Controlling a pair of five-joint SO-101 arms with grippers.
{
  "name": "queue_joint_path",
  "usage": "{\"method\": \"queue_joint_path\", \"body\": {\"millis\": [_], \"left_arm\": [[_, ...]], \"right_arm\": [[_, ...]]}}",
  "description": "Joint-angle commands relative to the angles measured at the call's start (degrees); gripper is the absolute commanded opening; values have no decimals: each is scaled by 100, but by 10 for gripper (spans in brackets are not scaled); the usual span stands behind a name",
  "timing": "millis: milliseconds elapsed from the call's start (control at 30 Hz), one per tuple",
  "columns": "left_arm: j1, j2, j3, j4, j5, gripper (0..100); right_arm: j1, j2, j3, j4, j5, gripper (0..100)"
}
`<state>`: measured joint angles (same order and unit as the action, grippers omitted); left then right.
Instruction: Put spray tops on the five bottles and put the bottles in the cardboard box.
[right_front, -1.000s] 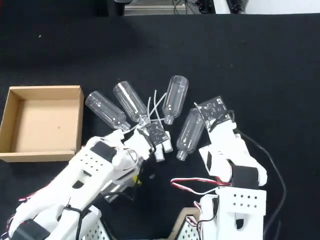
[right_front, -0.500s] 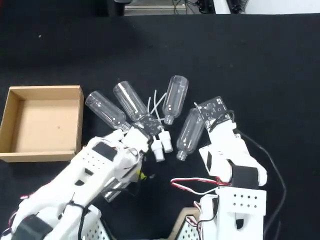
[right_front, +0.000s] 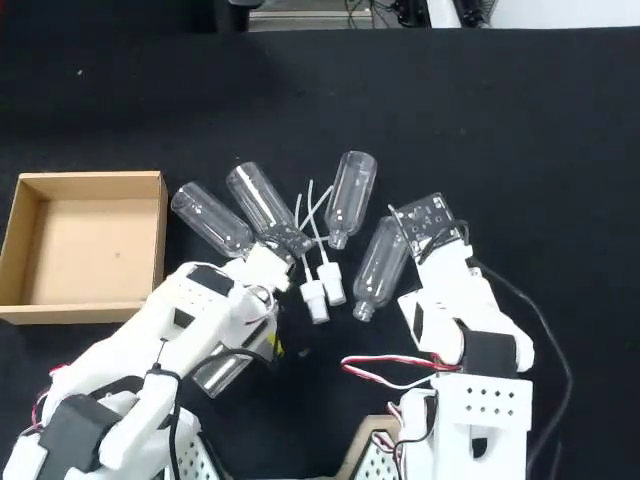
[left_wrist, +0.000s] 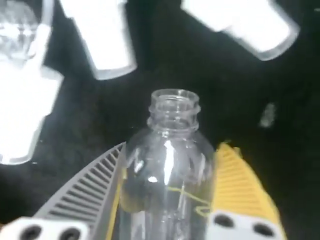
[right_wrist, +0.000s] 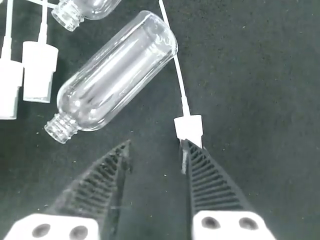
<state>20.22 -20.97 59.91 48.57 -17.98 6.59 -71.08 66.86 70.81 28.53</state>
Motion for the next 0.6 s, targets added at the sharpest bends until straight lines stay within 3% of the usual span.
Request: {"method": "queue_joint_path", "body": {"millis": [0, 33, 333, 567], "left_arm": [[-119, -316, -207, 369, 44, 33], [-119, -448, -233, 527, 26, 65], [-180, -2532, -804, 1442, 26, 29], [-180, -3868, -180, 914, 316, 29]], "right_arm": [[-53, 48, -224, -26, -53, 127], [-53, 48, -242, -26, -53, 127], [-246, 848, -919, -185, -774, 127], [-1618, 2615, -1525, -114, -844, 127]]}}
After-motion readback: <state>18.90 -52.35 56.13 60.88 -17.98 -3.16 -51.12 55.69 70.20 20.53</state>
